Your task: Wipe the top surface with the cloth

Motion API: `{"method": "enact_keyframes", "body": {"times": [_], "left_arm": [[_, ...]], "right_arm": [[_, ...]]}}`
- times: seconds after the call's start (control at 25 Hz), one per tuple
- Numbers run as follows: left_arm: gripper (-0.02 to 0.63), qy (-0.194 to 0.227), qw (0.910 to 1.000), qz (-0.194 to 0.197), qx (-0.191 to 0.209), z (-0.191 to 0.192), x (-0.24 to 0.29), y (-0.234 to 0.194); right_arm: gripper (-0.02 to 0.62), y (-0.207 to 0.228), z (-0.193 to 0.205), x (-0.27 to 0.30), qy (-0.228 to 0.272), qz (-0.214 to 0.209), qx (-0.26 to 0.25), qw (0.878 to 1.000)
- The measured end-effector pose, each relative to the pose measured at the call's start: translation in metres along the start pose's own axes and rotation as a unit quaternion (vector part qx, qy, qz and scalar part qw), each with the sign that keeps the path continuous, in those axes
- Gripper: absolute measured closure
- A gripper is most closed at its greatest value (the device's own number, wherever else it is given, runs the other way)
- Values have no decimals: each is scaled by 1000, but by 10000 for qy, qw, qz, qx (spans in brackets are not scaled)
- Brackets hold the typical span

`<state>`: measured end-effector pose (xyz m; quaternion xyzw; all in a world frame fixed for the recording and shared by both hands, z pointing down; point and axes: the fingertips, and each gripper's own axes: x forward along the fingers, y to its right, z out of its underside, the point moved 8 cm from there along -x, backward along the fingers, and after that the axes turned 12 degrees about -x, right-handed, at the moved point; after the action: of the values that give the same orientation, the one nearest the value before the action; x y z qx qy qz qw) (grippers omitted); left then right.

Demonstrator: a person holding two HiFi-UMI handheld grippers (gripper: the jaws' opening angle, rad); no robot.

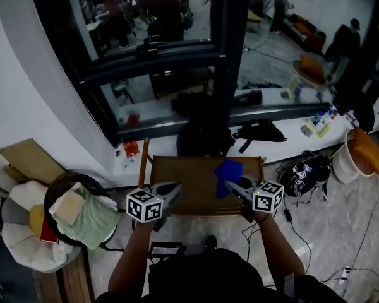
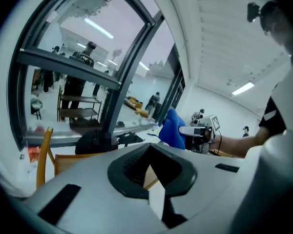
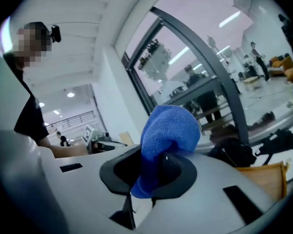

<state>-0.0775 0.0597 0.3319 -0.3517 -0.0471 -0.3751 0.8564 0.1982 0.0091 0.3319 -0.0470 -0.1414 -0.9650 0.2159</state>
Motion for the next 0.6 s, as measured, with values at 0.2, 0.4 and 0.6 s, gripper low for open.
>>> {"method": "enact_keyframes", "body": {"times": [0.2, 0.4, 0.6], "left_arm": [[600, 209, 9956, 801, 445, -7, -72, 27], [600, 648, 9869, 1162, 908, -4, -155, 58], [600, 962, 9821, 1147, 1141, 13, -212, 86]], "right_arm": [[532, -108, -51, 15, 560, -699, -616, 9941], [532, -198, -64, 28, 867, -960, -966, 9869], [532, -257, -54, 27, 954, -1020, -885, 9862]]}}
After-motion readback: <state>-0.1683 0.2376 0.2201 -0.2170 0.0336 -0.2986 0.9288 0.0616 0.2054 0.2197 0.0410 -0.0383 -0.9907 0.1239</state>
